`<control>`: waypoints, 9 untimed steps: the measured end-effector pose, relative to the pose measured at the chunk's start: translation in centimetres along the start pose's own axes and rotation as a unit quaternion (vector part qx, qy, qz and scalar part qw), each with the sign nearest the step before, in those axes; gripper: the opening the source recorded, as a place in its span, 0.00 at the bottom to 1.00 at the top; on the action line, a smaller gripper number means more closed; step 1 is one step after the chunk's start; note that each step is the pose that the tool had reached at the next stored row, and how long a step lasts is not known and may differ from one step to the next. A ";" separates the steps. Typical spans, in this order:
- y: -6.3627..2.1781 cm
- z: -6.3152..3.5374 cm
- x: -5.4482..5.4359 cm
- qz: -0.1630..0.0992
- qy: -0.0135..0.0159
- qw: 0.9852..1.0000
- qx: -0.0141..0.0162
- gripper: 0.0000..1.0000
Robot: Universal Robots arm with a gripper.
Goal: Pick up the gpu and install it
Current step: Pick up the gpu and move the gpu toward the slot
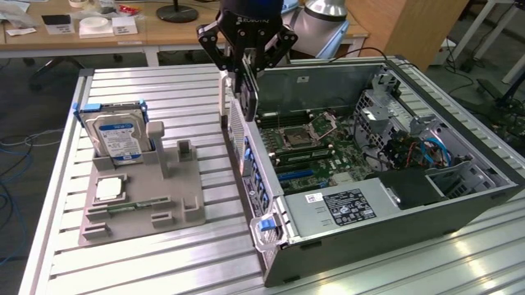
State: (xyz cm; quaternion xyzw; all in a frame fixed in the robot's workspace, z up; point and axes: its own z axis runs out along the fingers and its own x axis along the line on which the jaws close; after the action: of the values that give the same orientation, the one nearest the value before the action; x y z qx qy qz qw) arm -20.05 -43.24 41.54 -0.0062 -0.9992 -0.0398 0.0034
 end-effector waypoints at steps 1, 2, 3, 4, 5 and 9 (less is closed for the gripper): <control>0.00 0.01 -0.1 0.000 0.000 1.000 0.000 0.28; 0.00 0.02 -0.2 0.000 0.000 1.000 0.000 0.28; 0.00 0.03 -0.2 -0.001 0.000 1.000 0.000 0.28; 0.00 0.04 -0.4 -0.001 0.000 1.000 0.000 0.28; 0.00 0.05 -0.6 -0.001 0.000 1.000 0.000 0.28; 0.00 0.12 -1.1 -0.003 0.000 1.000 0.000 0.28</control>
State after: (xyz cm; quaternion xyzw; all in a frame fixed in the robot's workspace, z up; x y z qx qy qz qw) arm -18.97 -43.24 41.41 -0.0033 -0.9992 -0.0398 0.0035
